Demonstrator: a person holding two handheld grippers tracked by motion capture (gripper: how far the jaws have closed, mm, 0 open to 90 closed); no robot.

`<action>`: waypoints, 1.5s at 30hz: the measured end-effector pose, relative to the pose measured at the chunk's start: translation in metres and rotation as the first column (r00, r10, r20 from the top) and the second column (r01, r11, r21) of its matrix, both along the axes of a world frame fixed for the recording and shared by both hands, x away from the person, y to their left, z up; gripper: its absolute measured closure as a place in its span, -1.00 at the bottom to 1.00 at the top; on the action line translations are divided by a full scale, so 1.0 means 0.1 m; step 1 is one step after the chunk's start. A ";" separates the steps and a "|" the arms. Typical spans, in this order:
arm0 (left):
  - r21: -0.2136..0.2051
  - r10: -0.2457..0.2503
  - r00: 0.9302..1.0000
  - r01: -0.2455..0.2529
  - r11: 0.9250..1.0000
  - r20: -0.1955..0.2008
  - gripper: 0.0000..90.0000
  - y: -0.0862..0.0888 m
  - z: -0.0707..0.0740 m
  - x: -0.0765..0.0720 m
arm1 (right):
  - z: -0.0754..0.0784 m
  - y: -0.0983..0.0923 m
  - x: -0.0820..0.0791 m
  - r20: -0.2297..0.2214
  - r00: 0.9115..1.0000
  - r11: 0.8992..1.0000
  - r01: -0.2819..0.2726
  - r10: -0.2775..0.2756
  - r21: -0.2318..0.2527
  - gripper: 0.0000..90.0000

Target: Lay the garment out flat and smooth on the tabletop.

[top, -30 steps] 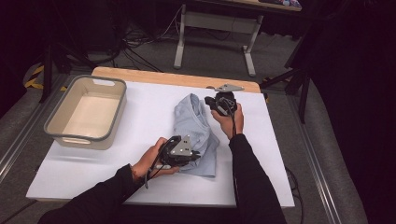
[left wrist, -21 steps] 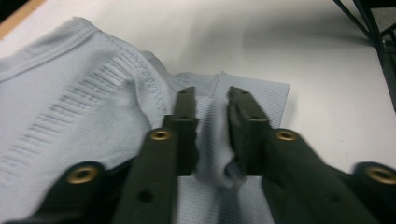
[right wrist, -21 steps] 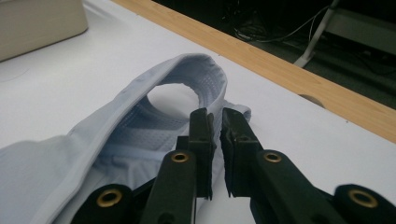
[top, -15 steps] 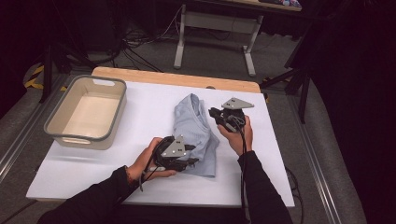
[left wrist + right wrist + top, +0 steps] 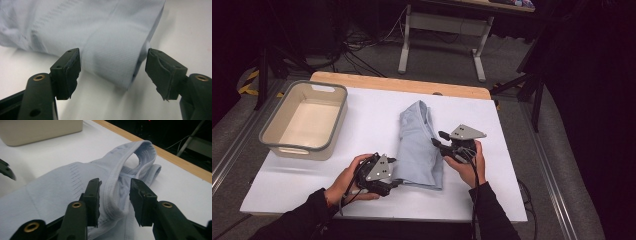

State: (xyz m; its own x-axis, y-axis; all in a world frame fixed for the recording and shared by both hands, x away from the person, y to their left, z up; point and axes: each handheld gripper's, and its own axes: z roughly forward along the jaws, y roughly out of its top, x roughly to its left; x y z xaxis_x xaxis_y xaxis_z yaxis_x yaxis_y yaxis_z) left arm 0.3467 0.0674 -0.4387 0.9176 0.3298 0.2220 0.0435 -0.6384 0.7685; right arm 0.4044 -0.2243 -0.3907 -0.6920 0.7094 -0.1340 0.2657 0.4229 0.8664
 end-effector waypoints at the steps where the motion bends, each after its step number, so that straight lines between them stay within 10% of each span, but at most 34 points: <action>1: -0.011 -0.002 1.000 0.002 1.000 -0.021 -0.35 0.01 -0.02 0.02 | 0.00 -0.01 -0.01 -0.006 1.000 1.000 -0.003 0.003 0.005 0.29; 8: 0.004 -0.006 0.999 0.006 1.000 -0.049 -0.22 -0.04 -0.11 0.08 | -0.12 -0.03 0.00 -0.038 0.999 0.999 0.025 -0.026 -0.046 0.35; 21: 0.025 -0.057 0.997 0.058 0.998 -0.055 0.90 -0.04 -0.15 0.13 | -0.28 -0.07 0.05 -0.099 0.994 0.995 0.043 -0.052 -0.092 0.68; 29: 0.042 -0.069 0.997 0.070 0.997 -0.028 0.95 0.00 -0.09 0.10 | -0.23 -0.10 -0.02 -0.081 0.996 0.997 0.041 -0.046 -0.062 0.72; 33: 0.024 -0.067 0.998 0.067 0.997 -0.019 0.92 0.04 -0.06 0.07 | -0.20 -0.12 -0.08 -0.070 0.997 0.998 0.040 -0.044 -0.051 0.72; 39: -0.036 -0.056 0.998 0.055 0.998 -0.020 0.00 0.05 -0.03 0.08 | -0.23 -0.16 -0.14 -0.070 0.996 0.997 0.056 -0.060 -0.052 0.72; 45: -0.041 -0.048 0.999 0.047 0.998 -0.020 -0.35 -0.02 -0.07 0.08 | -0.27 -0.18 -0.15 -0.077 0.994 0.996 0.067 -0.072 -0.063 0.72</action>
State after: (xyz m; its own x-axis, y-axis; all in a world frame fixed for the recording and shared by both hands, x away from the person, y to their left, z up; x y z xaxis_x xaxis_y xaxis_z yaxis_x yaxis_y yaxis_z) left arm 0.3550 0.0655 -0.4460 0.9369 0.2936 0.1897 0.0302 -0.6088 0.7928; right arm 0.3892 -0.2427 -0.4180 -0.6516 0.7483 -0.1244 0.3632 0.4517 0.8149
